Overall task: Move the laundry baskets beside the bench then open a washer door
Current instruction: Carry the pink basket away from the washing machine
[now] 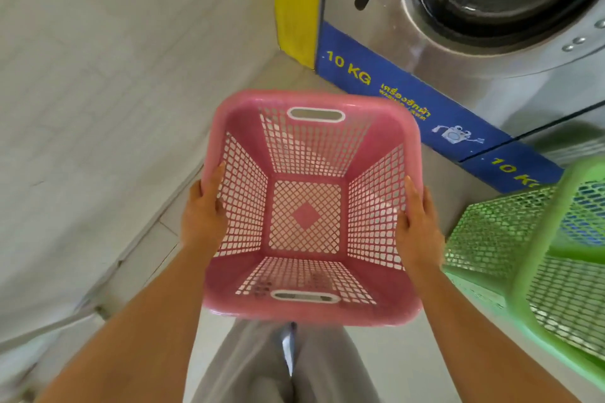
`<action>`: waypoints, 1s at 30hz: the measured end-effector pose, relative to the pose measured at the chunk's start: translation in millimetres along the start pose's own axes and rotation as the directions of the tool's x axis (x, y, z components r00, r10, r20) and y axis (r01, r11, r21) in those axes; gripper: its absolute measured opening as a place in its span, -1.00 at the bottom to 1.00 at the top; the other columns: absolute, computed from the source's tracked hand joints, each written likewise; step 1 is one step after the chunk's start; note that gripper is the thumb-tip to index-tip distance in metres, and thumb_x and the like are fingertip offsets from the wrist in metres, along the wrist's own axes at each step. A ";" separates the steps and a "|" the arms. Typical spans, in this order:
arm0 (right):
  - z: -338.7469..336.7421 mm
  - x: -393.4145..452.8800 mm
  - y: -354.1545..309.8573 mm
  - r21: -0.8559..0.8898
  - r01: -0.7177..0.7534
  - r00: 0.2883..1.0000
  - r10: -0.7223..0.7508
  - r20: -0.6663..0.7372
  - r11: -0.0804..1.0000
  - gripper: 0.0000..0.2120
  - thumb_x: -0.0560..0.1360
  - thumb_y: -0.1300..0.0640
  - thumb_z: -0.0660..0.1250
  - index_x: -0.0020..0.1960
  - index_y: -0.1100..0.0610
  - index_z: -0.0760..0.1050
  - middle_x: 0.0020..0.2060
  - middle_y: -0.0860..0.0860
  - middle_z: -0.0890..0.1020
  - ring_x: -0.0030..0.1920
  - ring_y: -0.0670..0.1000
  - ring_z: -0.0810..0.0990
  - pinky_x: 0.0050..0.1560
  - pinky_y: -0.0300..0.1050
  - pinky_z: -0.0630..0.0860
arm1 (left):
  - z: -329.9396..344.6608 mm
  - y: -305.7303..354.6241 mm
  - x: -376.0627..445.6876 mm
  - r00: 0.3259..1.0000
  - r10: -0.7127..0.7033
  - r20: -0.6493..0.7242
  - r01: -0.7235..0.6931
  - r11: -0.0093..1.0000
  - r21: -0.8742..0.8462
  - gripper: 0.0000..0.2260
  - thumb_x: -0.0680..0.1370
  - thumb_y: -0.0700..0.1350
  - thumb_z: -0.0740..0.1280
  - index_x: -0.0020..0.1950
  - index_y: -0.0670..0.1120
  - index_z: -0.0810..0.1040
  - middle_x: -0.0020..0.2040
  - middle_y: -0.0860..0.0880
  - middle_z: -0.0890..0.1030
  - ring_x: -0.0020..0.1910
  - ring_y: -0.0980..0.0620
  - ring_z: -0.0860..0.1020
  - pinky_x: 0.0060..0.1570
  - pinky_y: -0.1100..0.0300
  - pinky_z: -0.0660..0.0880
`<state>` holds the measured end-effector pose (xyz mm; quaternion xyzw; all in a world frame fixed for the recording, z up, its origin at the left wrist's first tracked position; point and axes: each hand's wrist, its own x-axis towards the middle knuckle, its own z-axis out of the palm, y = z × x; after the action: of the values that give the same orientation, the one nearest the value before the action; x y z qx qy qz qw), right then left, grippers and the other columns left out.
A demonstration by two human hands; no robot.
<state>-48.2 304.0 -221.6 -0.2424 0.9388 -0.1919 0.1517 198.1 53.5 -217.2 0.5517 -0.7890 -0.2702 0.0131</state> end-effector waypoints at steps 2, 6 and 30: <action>12.0 -12.4 -6.7 -0.009 0.024 1.000 -0.023 0.018 1.000 -0.37 0.55 0.21 0.20 0.53 -0.18 0.13 0.52 0.02 0.21 -0.15 0.27 0.60 -0.31 0.01 0.48 | -0.1 -24.3 -13.3 0.999 -0.046 -0.010 0.046 0.999 -0.004 -0.39 0.55 -0.24 0.15 0.50 0.27 0.13 0.33 -0.14 0.37 -0.02 -0.22 0.55 -0.14 -0.06 0.55; 47.1 -41.0 -24.5 -0.018 0.062 0.996 -0.060 0.064 0.998 -0.38 0.56 0.19 0.20 0.53 -0.19 0.12 0.53 0.00 0.18 -0.10 0.26 0.62 -0.23 0.03 0.52 | -2.3 -81.8 -36.5 0.989 -0.140 -0.038 0.138 0.990 -0.037 -0.38 0.53 -0.26 0.18 0.49 0.25 0.21 0.26 -0.15 0.43 -0.05 -0.21 0.55 -0.17 0.06 0.45; 263.0 -93.7 -91.8 0.016 0.267 0.921 -0.260 0.290 0.964 -0.35 0.60 0.20 0.19 0.55 -0.23 0.02 0.53 0.00 0.20 -0.39 -0.15 0.40 -0.46 -0.48 0.16 | 44.0 -318.7 -74.7 0.886 -0.461 -0.047 0.459 0.888 -0.037 -0.36 0.52 -0.21 0.18 0.43 0.38 0.11 0.28 -0.12 0.46 -0.12 -0.08 0.46 -0.24 0.09 0.38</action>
<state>166.0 202.4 -395.3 -0.3935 0.8676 -0.1615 0.2576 488.5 59.0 -374.5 0.7298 -0.6318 -0.2602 -0.0229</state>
